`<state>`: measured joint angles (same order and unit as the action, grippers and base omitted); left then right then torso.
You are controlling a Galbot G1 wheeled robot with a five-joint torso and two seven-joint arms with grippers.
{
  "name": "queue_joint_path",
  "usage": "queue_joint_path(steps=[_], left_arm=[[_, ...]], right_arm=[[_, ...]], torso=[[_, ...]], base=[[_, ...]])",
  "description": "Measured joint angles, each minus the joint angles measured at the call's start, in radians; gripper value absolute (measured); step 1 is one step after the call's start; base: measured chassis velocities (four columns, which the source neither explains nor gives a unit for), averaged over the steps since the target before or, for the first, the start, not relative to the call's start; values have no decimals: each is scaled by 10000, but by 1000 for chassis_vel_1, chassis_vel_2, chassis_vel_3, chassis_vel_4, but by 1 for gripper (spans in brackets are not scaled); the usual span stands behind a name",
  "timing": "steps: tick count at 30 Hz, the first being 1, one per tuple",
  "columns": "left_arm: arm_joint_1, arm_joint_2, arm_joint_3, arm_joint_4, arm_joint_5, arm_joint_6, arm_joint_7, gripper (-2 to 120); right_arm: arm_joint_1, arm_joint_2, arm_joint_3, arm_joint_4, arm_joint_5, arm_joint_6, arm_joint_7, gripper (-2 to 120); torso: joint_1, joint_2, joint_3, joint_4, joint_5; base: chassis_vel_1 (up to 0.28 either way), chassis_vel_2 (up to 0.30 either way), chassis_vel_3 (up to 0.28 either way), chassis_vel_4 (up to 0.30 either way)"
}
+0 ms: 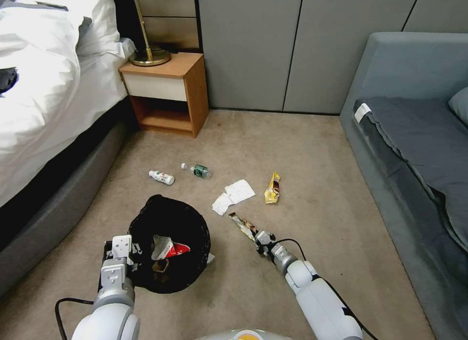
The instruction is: Pick up the trash bin, then pick up the garbage from the floor and place it into the trash bin.
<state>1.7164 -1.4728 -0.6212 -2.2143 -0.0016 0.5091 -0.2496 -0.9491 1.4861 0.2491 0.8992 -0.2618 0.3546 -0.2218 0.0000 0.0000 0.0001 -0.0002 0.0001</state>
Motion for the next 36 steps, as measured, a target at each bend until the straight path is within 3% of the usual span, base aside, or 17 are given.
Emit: queue_joint_path(steps=[2, 4, 6, 10, 19, 24, 36], left_arm=[[-6, 8, 7, 10, -1, 1, 1, 1], [-31, 37, 37, 35, -7, 17, 1, 1], [-33, 42, 41, 37, -8, 19, 2, 1], [-52, 129, 51, 60, -35, 39, 11, 1], [-84, 133, 120, 109, -37, 47, 22, 1], [-77, 131, 117, 109, -38, 47, 25, 1], [-80, 22, 266, 112, 53, 39, 29, 1]], right_arm=[[-98, -53, -76, 374, 177, -21, 38, 0], [-463, -244, -349, 1827, 898, -6, 121, 0], [-536, -275, -397, 2180, 1060, 42, 131, 0], [-1206, -670, -1098, 5193, 2642, 114, -6, 0], [-2022, -1117, -2775, 7562, 3426, 258, -506, 0], [-2168, -1117, -3791, 7542, 3288, 291, -453, 0], [-1685, -929, -4642, 6024, 3097, 215, -75, 0]], torso=[[0, 0, -1, 2, -1], [1, 0, 0, 0, 0], [0, 0, 0, 0, -1], [0, 0, -1, 3, -2], [0, 0, -1, 2, -2], [0, 0, -1, 3, -1], [1, 0, -1, 3, -1]], base=[[0, 0, 0, 0], [0, 0, 0, 0], [0, 0, 0, 0], [0, 0, 0, 0], [0, 0, 0, 0], [0, 0, 0, 0], [0, 0, 0, 0]])
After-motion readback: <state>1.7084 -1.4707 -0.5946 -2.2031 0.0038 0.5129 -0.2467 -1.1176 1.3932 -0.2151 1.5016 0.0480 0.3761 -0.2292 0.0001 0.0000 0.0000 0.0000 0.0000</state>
